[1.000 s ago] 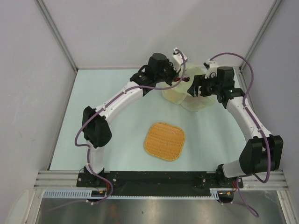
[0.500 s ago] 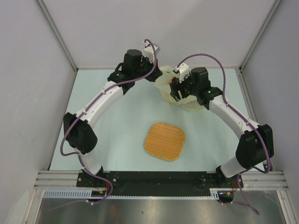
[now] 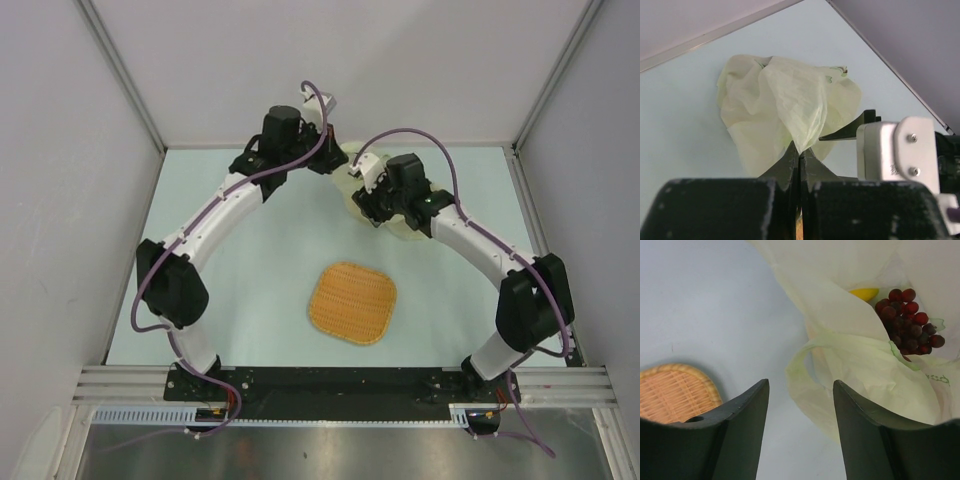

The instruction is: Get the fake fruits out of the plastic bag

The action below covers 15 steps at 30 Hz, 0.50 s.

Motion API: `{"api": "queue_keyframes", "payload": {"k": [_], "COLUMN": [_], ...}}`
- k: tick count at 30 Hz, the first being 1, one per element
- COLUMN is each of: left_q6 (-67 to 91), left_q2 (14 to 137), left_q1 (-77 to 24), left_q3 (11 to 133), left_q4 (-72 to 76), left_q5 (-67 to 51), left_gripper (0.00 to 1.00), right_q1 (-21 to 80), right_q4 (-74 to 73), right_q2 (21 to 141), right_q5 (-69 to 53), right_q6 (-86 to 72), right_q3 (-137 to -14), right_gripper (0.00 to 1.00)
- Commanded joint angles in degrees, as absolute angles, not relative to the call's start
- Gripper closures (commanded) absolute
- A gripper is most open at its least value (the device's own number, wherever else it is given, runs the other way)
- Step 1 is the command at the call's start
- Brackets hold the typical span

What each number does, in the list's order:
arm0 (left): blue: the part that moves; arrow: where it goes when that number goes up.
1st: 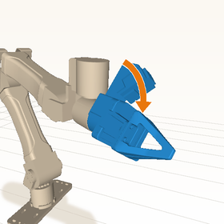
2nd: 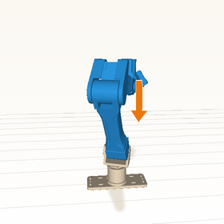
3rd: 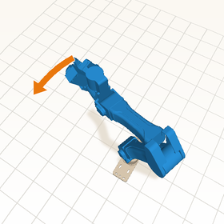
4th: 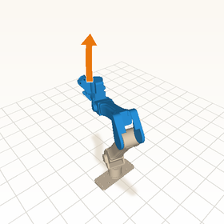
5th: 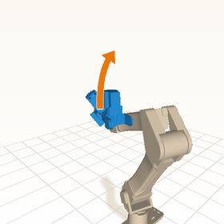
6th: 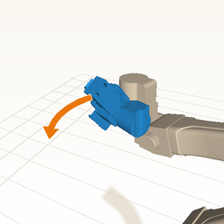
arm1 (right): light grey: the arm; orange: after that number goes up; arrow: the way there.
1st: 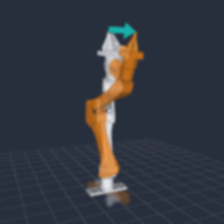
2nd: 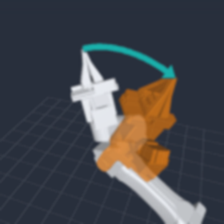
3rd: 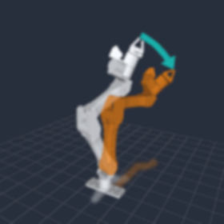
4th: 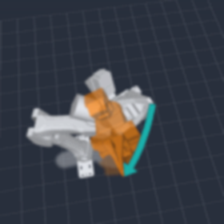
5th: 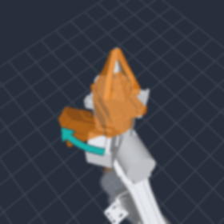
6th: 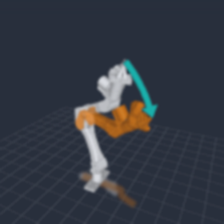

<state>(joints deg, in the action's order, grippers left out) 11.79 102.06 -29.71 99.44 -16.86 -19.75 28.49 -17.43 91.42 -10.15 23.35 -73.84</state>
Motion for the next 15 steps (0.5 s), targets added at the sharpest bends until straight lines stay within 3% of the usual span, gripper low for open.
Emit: {"api": "queue_keyframes", "payload": {"k": [1, 11, 13, 15], "left_q6": [15.47, 13.18, 12.92, 12.57], "left_q2": [102.30, 104.68, 104.68, 104.59], "left_q1": [-28.30, -27.77, -27.86, -27.77], "left_q3": [100.11, 102.83, 102.83, 102.66], "left_q4": [-14.07, -13.97, -13.98, -14.06], "left_q5": [-22.32, -21.36, -21.18, -20.92], "left_gripper": [1.00, 1.00, 1.00, 1.00], "right_q1": [30.67, 33.31, 33.31, 33.31], "right_q4": [-16.53, -11.70, -8.63, -4.14], "right_q2": [93.07, 99.22, 99.76, 99.67], "right_q5": [-7.04, 4.56, 8.25, 10.88], "right_q6": [30.31, 39.63, 40.16, 42.52], "right_q3": [-73.74, -71.90, -70.85, -69.61], "right_gripper": [0.41, 0.38, 0.40, 0.51]}}
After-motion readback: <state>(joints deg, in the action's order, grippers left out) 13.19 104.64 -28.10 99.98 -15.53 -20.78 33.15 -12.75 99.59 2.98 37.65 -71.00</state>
